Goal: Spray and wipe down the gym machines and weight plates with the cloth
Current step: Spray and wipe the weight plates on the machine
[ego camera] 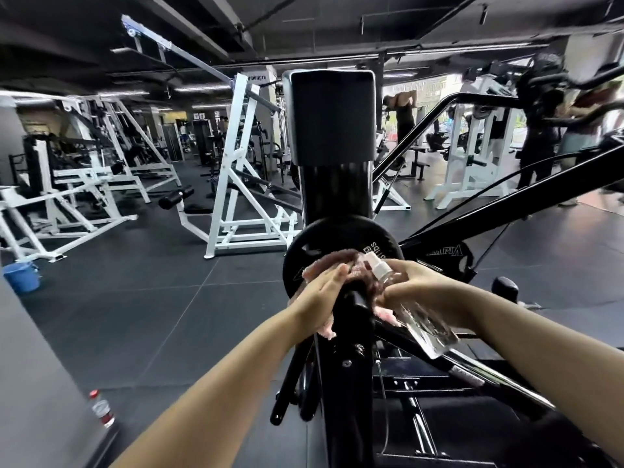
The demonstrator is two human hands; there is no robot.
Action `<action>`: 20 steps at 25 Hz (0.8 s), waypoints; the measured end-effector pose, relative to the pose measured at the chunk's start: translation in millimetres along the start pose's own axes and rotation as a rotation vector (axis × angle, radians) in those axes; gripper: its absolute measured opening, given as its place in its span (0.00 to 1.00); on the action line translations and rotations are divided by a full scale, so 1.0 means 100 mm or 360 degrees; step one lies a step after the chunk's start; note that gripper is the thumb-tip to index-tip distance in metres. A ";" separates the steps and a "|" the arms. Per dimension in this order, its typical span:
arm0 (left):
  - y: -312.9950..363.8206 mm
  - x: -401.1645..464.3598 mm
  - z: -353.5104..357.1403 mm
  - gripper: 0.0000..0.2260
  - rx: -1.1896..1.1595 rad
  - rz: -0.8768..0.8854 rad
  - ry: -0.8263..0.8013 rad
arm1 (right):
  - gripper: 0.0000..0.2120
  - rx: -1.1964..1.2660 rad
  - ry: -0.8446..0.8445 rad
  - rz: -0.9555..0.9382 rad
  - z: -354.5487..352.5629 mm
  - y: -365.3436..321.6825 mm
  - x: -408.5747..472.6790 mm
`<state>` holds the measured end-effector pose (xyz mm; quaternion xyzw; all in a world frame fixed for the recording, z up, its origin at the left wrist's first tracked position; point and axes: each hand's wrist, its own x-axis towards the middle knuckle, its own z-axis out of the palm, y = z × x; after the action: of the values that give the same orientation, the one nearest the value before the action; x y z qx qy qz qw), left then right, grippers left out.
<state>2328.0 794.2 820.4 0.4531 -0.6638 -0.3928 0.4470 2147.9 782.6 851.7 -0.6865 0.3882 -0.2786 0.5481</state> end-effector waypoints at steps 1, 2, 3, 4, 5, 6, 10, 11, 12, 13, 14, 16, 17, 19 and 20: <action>0.01 -0.07 0.03 0.16 -0.0007 0.0028 -0.0002 | 0.17 0.0026 -0.0016 0.0001 0.01 0.02 -0.05; 0.01 -0.15 0.06 0.17 0.0054 0.0062 -0.0020 | 0.16 -0.0003 -0.0042 0.0003 0.01 0.04 -0.10; 0.02 -0.23 0.09 0.18 0.0162 0.0092 -0.0017 | 0.16 -0.0056 -0.0076 0.0004 0.01 0.07 -0.15; 0.03 -0.33 0.11 0.18 0.0236 0.0150 -0.0030 | 0.18 -0.0098 -0.0113 0.0001 0.01 0.09 -0.21; 0.00 -0.42 0.09 0.17 0.0242 0.0216 -0.0035 | 0.21 -0.0114 -0.0148 -0.0004 0.01 0.11 -0.28; 0.01 -0.52 0.09 0.16 0.0154 0.0277 0.0002 | 0.25 -0.0109 -0.0184 -0.0011 0.00 0.12 -0.34; 0.02 -0.67 0.18 0.09 -0.0477 -0.0066 0.0567 | 0.26 -0.0090 -0.0223 -0.0036 0.00 0.16 -0.54; 0.05 -0.64 0.20 0.13 -0.0579 -0.0307 0.0542 | 0.26 -0.0063 -0.0232 -0.0040 0.01 0.17 -0.55; 0.11 -0.59 0.20 0.19 -0.0682 -0.0552 0.0423 | 0.25 -0.0040 -0.0244 -0.0055 0.02 0.17 -0.55; 0.15 -0.51 0.19 0.22 -0.0820 -0.0752 0.0291 | 0.23 -0.0010 -0.0267 -0.0075 0.05 0.15 -0.56; 0.20 -0.42 0.17 0.23 -0.0948 -0.0879 0.0165 | 0.22 0.0011 -0.0292 -0.0097 0.07 0.12 -0.54; 0.27 -0.23 0.14 0.24 -0.1061 -0.1020 0.0002 | 0.22 0.0015 -0.0332 -0.0145 0.10 0.07 -0.51; 0.28 -0.14 0.13 0.23 -0.1049 -0.1082 -0.0011 | 0.24 0.0006 -0.0326 -0.0163 0.11 0.04 -0.48; 0.24 0.04 0.11 0.22 -0.1035 -0.1197 0.0030 | 0.26 -0.0044 -0.0257 -0.0151 0.09 0.01 -0.38; 0.21 0.12 0.11 0.22 -0.1060 -0.1232 0.0059 | 0.25 -0.0092 -0.0235 -0.0132 0.08 -0.01 -0.33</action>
<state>2310.2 789.9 839.0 0.5056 -0.2782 -0.7117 0.4005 2137.4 814.6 852.2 -0.7362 0.3259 -0.2383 0.5431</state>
